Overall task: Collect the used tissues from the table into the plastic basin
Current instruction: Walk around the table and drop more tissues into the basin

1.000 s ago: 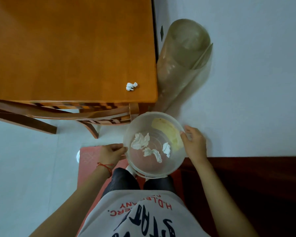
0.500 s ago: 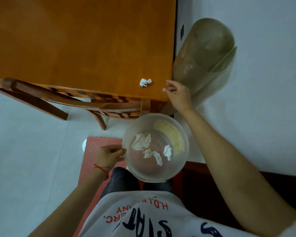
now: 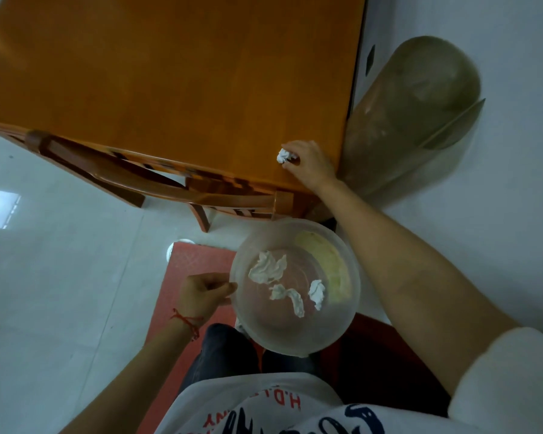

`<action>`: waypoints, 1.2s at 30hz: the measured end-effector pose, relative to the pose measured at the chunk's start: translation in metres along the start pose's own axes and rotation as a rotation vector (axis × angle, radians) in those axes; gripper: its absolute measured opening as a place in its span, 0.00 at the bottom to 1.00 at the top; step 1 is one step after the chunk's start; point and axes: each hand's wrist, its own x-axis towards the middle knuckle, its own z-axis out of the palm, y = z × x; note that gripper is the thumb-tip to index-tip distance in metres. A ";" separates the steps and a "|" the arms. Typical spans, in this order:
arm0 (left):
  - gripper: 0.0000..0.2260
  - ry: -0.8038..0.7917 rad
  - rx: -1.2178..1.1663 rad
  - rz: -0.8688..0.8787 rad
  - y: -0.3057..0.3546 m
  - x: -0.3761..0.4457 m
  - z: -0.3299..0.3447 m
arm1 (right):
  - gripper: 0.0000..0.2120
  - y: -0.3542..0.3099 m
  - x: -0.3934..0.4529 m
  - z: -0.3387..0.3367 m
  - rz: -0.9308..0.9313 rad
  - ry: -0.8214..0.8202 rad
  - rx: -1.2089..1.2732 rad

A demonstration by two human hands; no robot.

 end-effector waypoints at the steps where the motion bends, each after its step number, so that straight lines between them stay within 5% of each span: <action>1: 0.08 -0.002 -0.004 0.001 0.000 0.000 0.000 | 0.19 0.000 0.002 0.002 -0.016 0.000 -0.023; 8: 0.09 0.008 -0.024 -0.011 0.000 -0.001 0.004 | 0.14 0.009 -0.006 0.008 -0.027 0.078 -0.030; 20: 0.11 0.003 -0.030 -0.012 0.000 -0.005 0.005 | 0.11 -0.017 -0.157 0.014 0.246 0.432 0.532; 27: 0.12 0.019 -0.053 -0.008 -0.004 -0.011 0.006 | 0.21 -0.015 -0.222 0.033 0.256 0.084 0.439; 32: 0.11 0.035 -0.101 -0.027 -0.008 -0.016 0.005 | 0.19 -0.001 -0.250 0.020 0.252 0.307 0.240; 36: 0.12 0.074 -0.096 -0.006 -0.017 -0.021 0.002 | 0.21 0.012 -0.271 0.013 0.437 0.342 0.213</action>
